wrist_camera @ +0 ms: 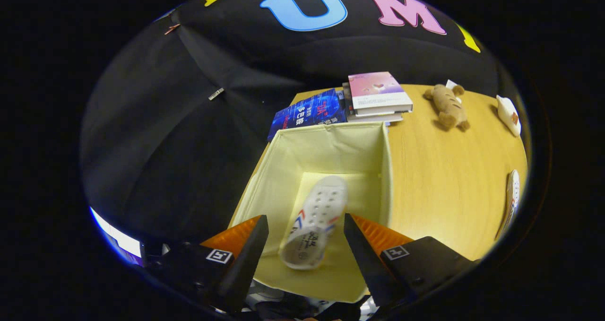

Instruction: Open the storage box then place both shoes into the box .Put the left shoe in first, then the right shoe, with the right side of both shoes facing outward in a uniform manner.

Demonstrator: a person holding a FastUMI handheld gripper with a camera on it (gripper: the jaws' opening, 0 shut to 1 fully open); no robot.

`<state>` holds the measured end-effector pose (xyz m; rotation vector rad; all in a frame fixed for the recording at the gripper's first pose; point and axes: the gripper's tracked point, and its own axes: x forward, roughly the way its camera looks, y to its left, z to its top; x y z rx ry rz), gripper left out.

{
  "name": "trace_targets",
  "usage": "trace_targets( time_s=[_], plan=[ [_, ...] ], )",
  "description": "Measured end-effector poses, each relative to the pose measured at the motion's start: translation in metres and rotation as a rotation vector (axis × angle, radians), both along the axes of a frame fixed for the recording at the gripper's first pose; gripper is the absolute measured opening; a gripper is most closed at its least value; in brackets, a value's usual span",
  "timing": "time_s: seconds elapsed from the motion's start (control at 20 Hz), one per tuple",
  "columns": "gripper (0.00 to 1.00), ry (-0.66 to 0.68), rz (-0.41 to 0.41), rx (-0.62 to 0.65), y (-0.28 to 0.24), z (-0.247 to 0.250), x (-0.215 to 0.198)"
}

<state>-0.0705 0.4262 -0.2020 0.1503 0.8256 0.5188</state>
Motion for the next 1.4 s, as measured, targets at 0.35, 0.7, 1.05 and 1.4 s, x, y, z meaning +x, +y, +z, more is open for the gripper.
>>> trace_targets(
  time_s=[0.35,0.7,1.05,1.4],
  plan=[
    [0.99,-0.189,-0.123,-0.085,-0.142,0.047,0.01],
    [0.99,-0.183,-0.274,-0.239,-0.316,0.027,0.022],
    [0.99,-0.092,-0.333,-0.349,-0.455,-0.019,0.021],
    [0.99,-0.003,-0.31,-0.405,-0.544,-0.078,0.032]
  ],
)
